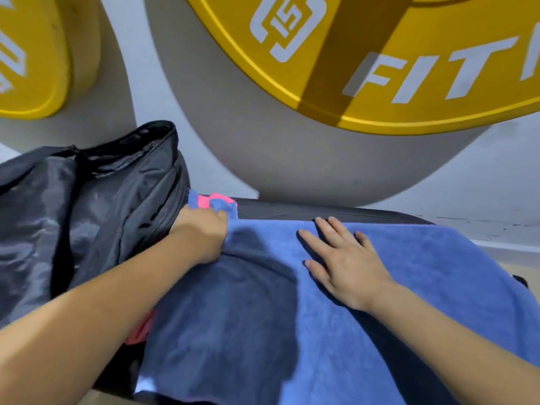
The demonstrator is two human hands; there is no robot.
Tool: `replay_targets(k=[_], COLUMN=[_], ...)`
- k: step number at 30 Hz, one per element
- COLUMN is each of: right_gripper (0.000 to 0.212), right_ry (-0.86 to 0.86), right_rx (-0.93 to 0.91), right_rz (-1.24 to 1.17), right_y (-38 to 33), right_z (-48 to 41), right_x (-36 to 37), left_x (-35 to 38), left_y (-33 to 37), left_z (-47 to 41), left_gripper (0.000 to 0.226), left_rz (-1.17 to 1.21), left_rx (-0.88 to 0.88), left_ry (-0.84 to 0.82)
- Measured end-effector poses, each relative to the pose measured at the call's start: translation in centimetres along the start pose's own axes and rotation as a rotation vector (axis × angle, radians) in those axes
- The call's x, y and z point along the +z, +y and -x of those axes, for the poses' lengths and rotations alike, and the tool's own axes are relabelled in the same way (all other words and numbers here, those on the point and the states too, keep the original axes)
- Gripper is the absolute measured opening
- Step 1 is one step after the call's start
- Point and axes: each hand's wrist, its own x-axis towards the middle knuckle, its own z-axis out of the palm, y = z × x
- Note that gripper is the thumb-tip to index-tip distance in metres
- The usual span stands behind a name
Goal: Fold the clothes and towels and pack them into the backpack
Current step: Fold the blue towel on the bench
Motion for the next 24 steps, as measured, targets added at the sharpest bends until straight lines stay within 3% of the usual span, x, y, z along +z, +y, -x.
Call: replay_targets(k=[2, 3, 6, 11, 14, 16, 19, 24], right_gripper=[0.072, 0.074, 0.074, 0.045, 0.035, 0.029, 0.018, 0.016], right_ry=[-0.021, -0.025, 0.012, 0.164, 0.208, 0.202, 0.184, 0.308], right_rx=[-0.005, 0.004, 0.057, 0.175, 0.206, 0.215, 0.23, 0.382], right_rz=[0.0, -0.003, 0.01, -0.03, -0.112, -0.161, -0.126, -0.035], right_y=[-1.6, -2.1, -2.6, -0.5, 1.7, 2.8, 4.1, 4.8], right_z=[-0.3, -0.5, -1.0, -2.7, -3.5, -3.5, -3.7, -3.6], right_x=[1.1, 1.6, 2.1, 0.4, -1.2, -1.7, -2.0, -1.8], left_x=[1.1, 1.1, 1.2, 0.7, -0.3, -0.6, -0.8, 2.9], left_y=[-0.8, -1.0, -0.5, -0.3, 1.4, 3.9, 6.7, 3.9], left_z=[0.4, 0.3, -1.5, -2.5, -0.6, 1.9, 8.0, 14.8], left_gripper=[0.046, 0.046, 0.046, 0.05, 0.044, 0.033, 0.017, 0.016], left_rz=[-0.181, -0.202, -0.093, -0.011, 0.12, 0.249, 0.32, 0.415], left_rx=[-0.05, -0.071, -0.104, -0.142, -0.003, 0.186, 0.341, 0.066], left_ry=[0.111, 0.055, -0.046, 0.049, 0.408, 0.527, 0.419, 0.149])
